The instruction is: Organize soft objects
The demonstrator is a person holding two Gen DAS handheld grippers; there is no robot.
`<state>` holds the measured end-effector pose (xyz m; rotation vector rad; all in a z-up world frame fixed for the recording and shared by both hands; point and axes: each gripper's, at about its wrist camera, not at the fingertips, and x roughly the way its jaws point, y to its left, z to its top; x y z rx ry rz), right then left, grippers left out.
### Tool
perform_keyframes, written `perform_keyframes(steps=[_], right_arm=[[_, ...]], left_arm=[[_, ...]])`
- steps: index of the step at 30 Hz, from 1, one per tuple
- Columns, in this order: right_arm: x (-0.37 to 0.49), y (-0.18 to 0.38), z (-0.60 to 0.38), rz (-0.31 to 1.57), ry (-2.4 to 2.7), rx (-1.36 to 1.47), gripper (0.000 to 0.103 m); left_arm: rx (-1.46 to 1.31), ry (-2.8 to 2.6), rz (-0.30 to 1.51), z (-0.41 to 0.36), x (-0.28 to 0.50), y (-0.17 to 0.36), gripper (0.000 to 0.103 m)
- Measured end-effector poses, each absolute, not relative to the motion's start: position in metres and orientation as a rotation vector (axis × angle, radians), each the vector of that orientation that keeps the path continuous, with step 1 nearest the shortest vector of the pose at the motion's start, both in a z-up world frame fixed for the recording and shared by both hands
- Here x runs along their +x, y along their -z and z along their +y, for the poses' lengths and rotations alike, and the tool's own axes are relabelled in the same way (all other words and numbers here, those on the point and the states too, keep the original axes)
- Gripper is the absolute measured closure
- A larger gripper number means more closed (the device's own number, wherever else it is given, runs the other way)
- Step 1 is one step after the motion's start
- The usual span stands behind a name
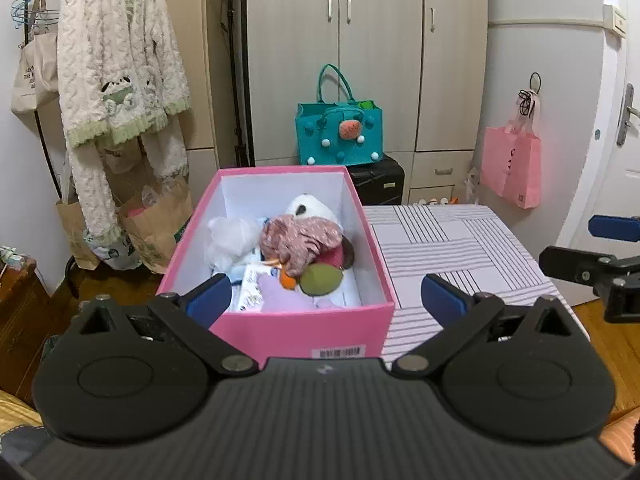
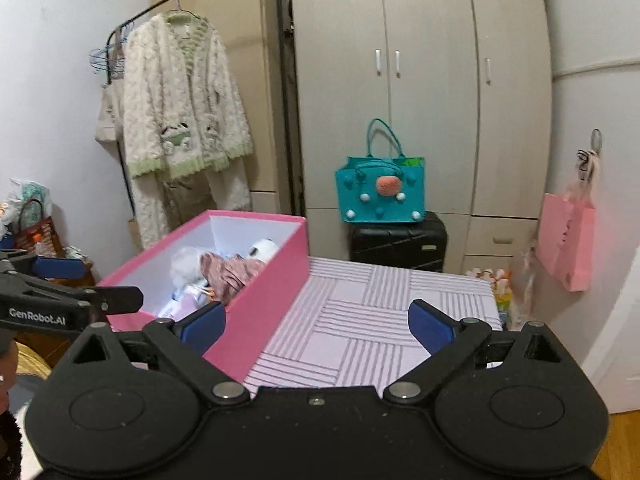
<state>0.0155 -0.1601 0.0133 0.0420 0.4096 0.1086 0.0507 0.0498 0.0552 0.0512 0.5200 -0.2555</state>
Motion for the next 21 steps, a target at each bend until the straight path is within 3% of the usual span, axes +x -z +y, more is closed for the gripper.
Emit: perform_keyframes(steps=[11, 21], right_arm=[[-0.02, -0.008, -0.16, 0.327, -0.004, -0.038, 0.003], [-0.023, -0.008, -0.169, 0.406, 0.053, 0.007, 0.001]], left_arm=[[0.033, 0.272, 0.494, 0.039, 0.033, -0.029, 0.0], [0.023, 0.233, 0.564, 0.036, 0.036, -0.036, 0.0]])
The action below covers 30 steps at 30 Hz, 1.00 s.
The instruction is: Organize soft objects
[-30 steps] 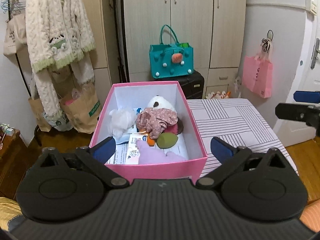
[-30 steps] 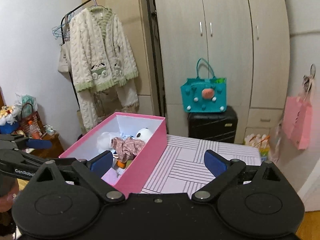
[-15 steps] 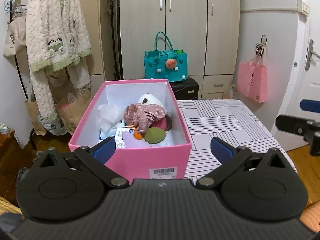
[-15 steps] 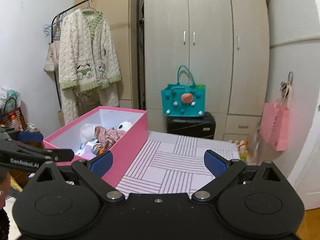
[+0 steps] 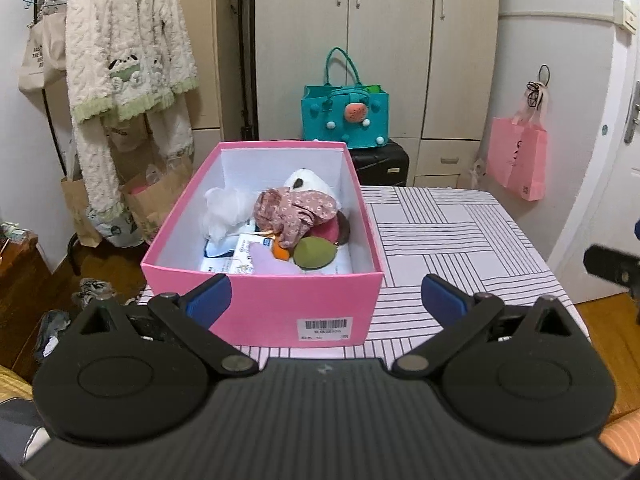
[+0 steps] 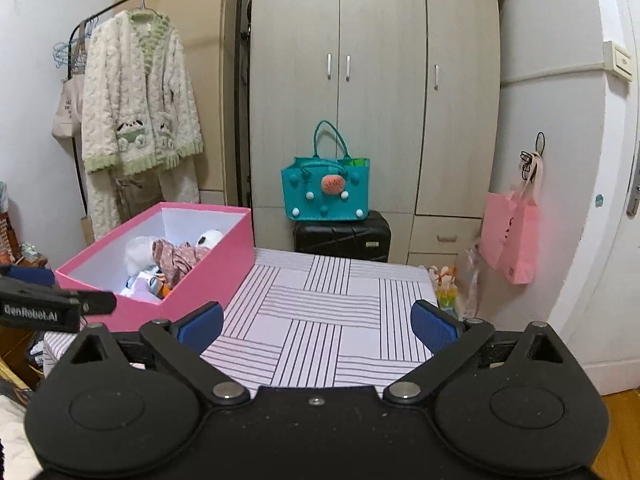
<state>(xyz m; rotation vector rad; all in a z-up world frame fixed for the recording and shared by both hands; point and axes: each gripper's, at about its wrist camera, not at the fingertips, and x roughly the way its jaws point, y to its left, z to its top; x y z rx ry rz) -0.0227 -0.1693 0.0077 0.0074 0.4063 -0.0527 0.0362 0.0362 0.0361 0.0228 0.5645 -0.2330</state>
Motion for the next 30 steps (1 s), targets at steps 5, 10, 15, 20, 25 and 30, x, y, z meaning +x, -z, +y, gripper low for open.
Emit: perform_keyframes(steps=[5, 10, 15, 20, 25, 30], right_arm=[[-0.023, -0.003, -0.164, 0.414, 0.052, 0.014, 0.001], [-0.026, 0.001, -0.165, 0.394, 0.019, 0.054, 0.001], [-0.028, 0.007, -0.166, 0.367, 0.017, 0.069, 0.001], [-0.024, 0.015, -0.166, 0.368, 0.046, 0.044, 0.001], [-0.023, 0.02, -0.166, 0.359, 0.069, 0.023, 0.001], [-0.023, 0.024, -0.168, 0.363, 0.085, 0.018, 0.001]], left_arm=[[0.03, 0.201, 0.564, 0.038, 0.035, -0.042, 0.0], [0.036, 0.19, 0.551, 0.042, 0.031, -0.04, 0.0], [0.03, 0.19, 0.545, 0.043, 0.029, -0.038, 0.0], [0.025, 0.151, 0.515, 0.042, 0.028, -0.033, 0.0], [0.022, 0.152, 0.508, 0.039, 0.029, -0.027, 0.0], [0.029, 0.148, 0.502, 0.036, 0.03, -0.024, 0.0]])
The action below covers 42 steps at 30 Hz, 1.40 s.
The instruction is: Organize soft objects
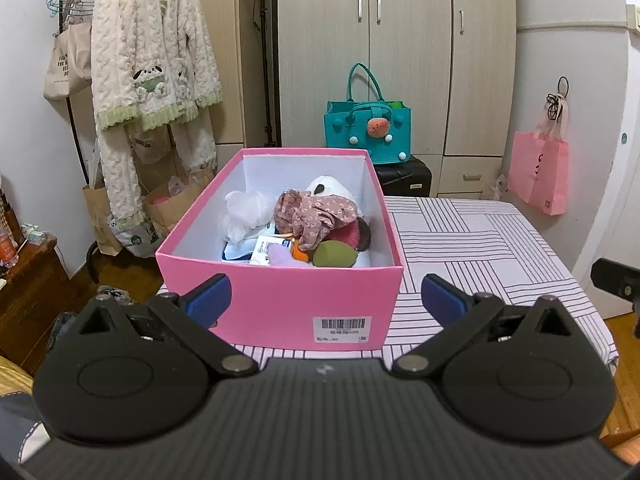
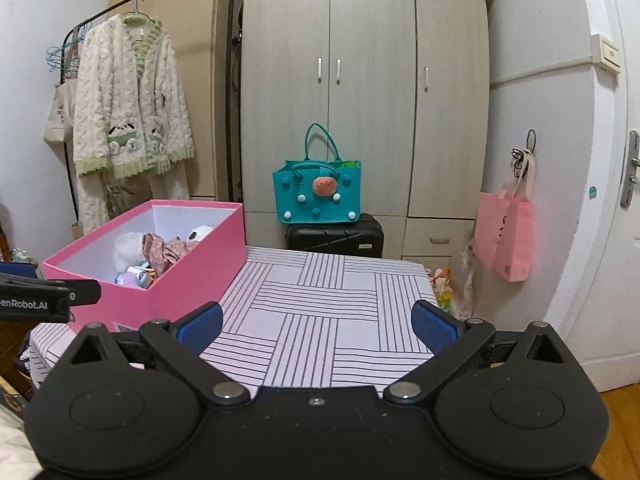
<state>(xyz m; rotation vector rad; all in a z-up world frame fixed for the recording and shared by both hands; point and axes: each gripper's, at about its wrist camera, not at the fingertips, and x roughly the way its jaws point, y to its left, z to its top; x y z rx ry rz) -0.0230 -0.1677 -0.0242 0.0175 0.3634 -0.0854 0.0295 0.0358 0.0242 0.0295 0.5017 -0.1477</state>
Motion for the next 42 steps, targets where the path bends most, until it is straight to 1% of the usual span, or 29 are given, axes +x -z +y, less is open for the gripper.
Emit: perform_keyframes(steps=[28, 42], right_arm=[[-0.028, 0.034, -0.168, 0.338, 0.138, -0.007, 0.001], [-0.029, 0.036, -0.165, 0.342, 0.135, -0.015, 0.001]], left_arm=[[0.067, 0.088, 0.403, 0.032, 0.016, -0.015, 0.0], [0.048, 0.093, 0.424, 0.034, 0.016, -0.014, 0.0]])
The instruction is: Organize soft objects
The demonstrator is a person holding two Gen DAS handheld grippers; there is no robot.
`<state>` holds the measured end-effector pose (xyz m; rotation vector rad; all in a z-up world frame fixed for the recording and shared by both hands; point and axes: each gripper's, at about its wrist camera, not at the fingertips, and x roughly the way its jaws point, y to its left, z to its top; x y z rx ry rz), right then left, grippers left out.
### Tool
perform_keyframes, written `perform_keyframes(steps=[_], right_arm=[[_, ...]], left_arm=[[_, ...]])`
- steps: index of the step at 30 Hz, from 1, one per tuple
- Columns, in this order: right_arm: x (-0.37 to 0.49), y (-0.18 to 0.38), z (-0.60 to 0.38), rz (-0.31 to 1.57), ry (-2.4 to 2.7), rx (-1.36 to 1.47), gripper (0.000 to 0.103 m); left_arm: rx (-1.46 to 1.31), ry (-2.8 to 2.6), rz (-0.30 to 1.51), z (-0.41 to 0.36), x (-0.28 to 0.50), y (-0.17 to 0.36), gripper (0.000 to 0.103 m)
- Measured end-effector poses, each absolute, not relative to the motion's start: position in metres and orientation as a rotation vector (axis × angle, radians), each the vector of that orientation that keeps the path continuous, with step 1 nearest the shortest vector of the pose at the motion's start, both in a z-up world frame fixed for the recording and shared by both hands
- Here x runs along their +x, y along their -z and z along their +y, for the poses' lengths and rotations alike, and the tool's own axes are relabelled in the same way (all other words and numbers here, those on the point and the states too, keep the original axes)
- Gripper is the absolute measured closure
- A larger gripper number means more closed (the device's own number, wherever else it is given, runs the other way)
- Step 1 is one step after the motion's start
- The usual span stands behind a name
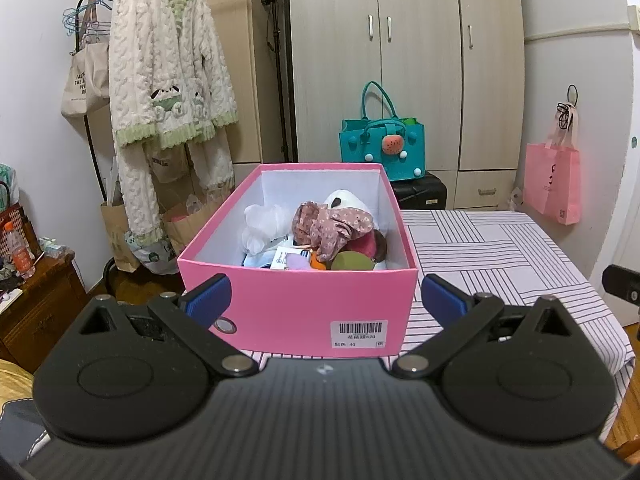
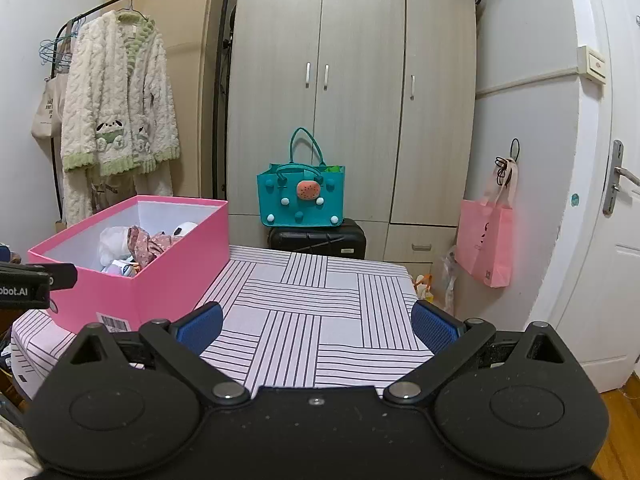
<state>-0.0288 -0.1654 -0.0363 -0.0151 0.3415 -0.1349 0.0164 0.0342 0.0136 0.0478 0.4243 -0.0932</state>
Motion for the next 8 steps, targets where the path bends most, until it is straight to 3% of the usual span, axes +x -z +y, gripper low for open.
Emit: perform_keyframes(steps=[8], right_arm=[[-0.0289, 0.036, -0.1638, 0.341, 0.133, -0.018, 0.001]], left_arm=[[0.045, 0.096, 0.426, 0.0353, 0.0157, -0.014, 0.0]])
